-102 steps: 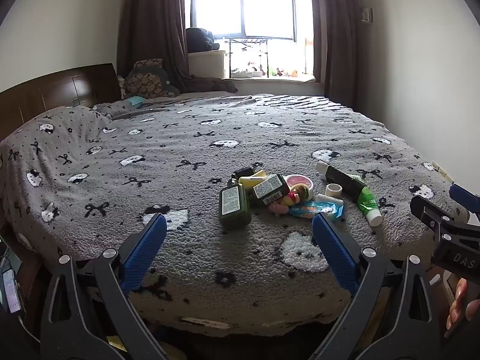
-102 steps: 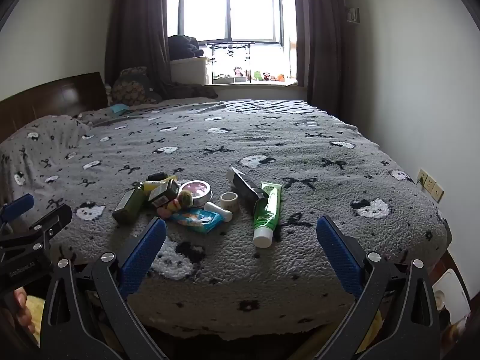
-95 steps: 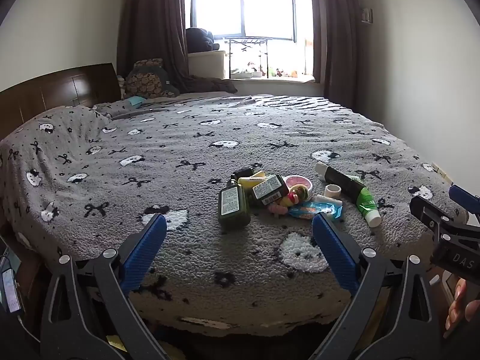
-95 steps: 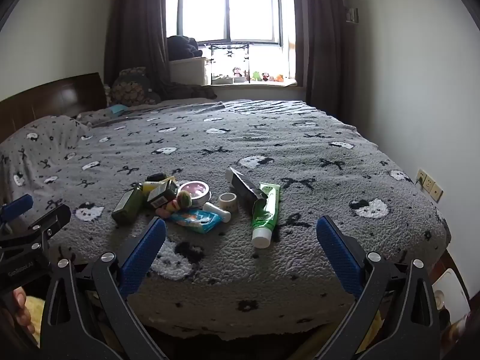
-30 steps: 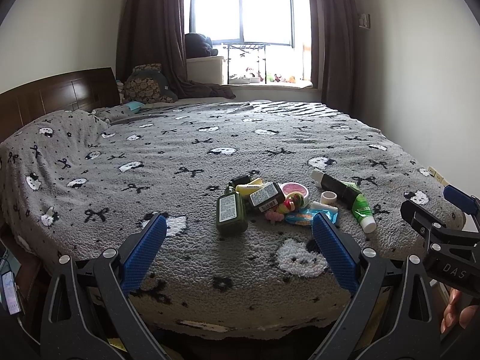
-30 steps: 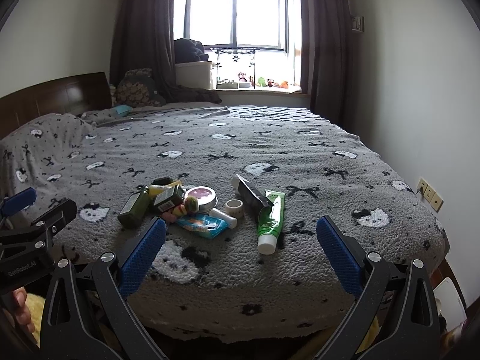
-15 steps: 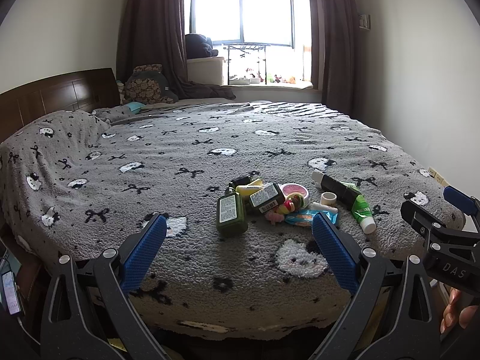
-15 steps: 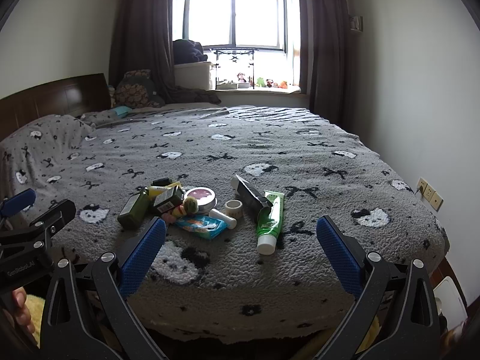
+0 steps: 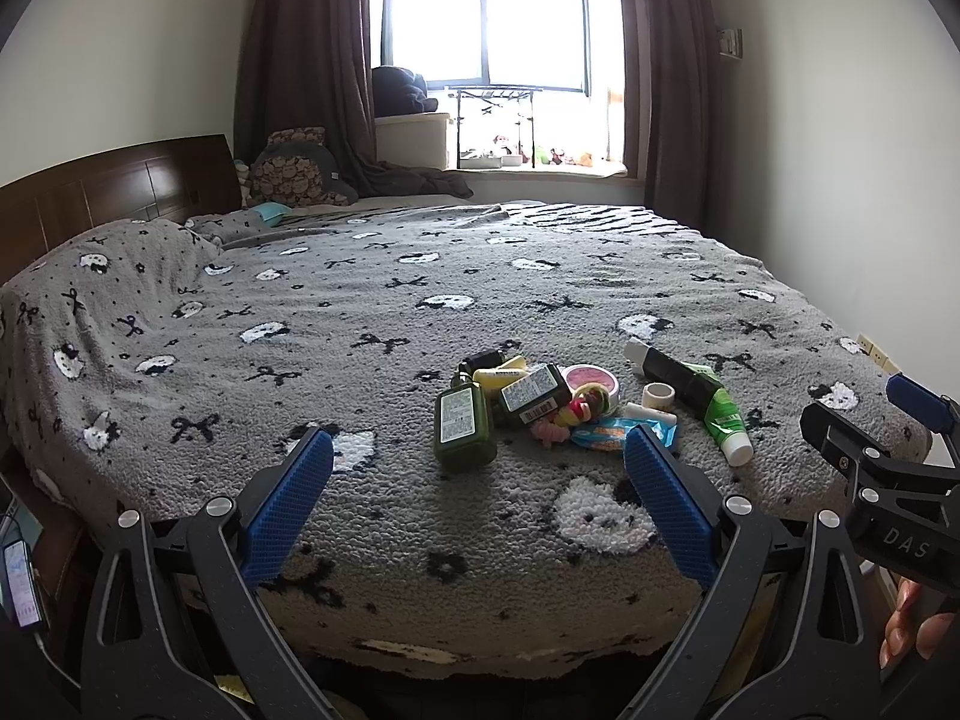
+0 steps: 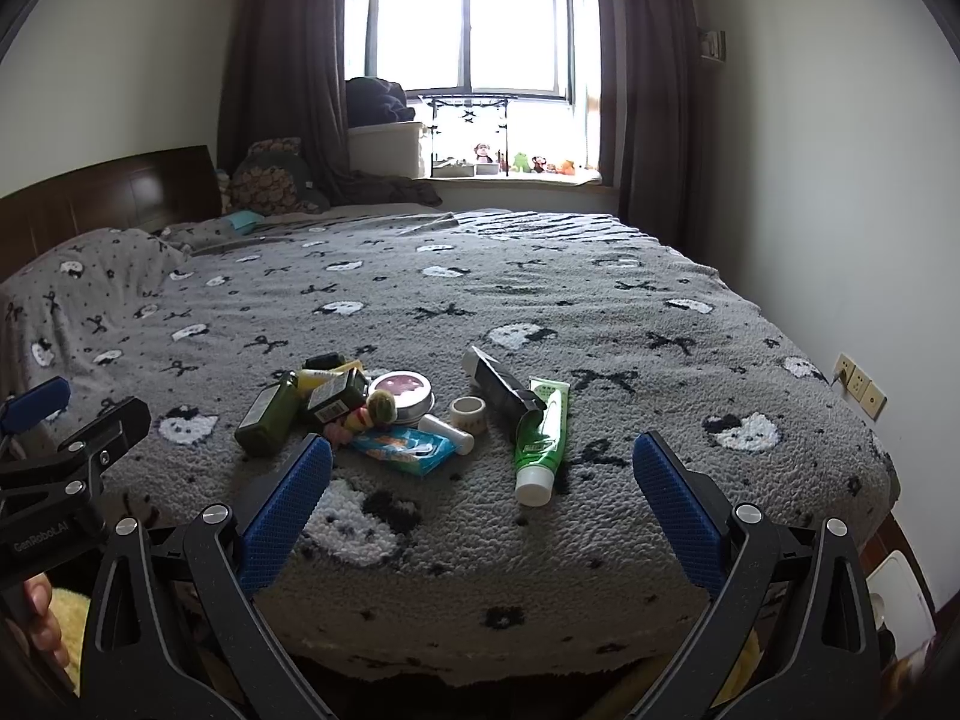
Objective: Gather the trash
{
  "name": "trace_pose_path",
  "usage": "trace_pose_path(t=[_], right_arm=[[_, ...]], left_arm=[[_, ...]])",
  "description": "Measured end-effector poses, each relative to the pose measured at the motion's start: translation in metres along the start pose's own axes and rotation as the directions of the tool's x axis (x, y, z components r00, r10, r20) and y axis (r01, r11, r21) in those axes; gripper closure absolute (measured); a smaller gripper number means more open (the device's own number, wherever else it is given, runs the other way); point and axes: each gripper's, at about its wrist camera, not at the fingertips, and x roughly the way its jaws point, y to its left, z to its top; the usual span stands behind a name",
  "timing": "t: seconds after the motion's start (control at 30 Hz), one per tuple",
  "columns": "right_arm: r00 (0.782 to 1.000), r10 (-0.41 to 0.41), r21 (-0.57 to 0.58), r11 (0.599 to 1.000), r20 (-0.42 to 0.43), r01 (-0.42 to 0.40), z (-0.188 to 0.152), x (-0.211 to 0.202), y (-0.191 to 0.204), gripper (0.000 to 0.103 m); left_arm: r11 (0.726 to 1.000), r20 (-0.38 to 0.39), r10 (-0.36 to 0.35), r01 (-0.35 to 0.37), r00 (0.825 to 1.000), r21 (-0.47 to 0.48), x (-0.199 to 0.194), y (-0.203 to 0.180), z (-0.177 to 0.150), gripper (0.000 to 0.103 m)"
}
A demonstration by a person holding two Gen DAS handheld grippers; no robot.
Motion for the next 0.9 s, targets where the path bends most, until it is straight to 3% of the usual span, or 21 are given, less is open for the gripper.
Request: trace_pose_path(t=[0.57,0.9], right_arm=[[0.999,-0.030,-0.037,0.999,0.044,0.031,-0.002,-0.001,0.001,0.003],[1.000,0.022,0.005,1.000,0.003,-0.022,-0.014,0.013,-0.024,0.003]], left_arm=[[1.000,-0.002,0.002,-0.002,1.000,-0.005,0.001,0.003,-0.005,0.010],[0.999,-0.045,-0.041,0.040,0.998,-0.029,0.024,0.017,-0.022,0.010]])
